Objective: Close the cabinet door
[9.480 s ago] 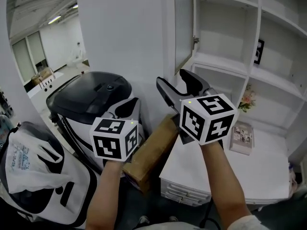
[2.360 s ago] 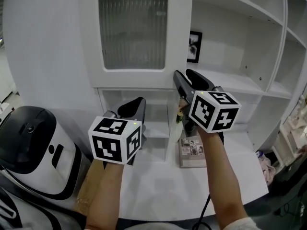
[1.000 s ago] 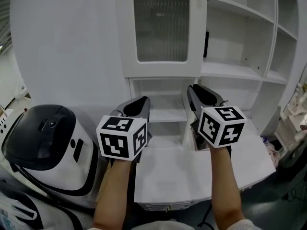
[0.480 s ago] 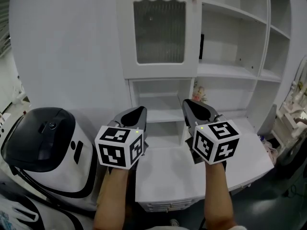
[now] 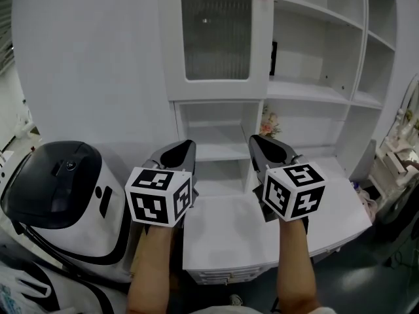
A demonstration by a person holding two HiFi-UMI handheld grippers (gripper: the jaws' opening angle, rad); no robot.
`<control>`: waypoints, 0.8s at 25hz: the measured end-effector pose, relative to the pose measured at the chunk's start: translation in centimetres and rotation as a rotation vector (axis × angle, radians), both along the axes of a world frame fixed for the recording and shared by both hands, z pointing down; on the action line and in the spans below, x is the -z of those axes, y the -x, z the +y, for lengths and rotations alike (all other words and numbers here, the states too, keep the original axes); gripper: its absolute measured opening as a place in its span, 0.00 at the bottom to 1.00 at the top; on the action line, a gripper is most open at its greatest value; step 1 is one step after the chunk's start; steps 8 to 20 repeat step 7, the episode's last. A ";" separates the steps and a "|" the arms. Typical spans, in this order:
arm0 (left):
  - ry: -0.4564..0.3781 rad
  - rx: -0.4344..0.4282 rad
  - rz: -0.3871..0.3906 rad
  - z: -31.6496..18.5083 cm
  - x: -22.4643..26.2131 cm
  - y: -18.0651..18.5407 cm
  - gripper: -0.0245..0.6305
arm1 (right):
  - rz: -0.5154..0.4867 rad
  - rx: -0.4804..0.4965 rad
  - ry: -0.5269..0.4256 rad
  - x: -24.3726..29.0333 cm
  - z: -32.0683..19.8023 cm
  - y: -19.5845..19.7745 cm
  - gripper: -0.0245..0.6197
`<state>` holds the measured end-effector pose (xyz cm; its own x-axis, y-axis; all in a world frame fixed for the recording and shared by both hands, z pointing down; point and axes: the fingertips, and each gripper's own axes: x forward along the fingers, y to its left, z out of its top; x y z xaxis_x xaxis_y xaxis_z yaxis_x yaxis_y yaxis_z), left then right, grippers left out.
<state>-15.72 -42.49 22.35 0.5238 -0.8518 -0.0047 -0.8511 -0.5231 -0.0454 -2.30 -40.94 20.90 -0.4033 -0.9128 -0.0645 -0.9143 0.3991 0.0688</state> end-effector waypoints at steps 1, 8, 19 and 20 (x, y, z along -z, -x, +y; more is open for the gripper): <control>0.001 0.001 -0.001 0.0 -0.1 0.0 0.03 | 0.000 0.002 0.001 -0.1 0.0 0.0 0.04; 0.006 0.011 -0.009 0.1 -0.3 0.1 0.03 | -0.005 0.014 0.006 -0.3 0.0 0.0 0.04; 0.006 0.011 -0.009 0.1 -0.3 0.1 0.03 | -0.005 0.014 0.006 -0.3 0.0 0.0 0.04; 0.006 0.011 -0.009 0.1 -0.3 0.1 0.03 | -0.005 0.014 0.006 -0.3 0.0 0.0 0.04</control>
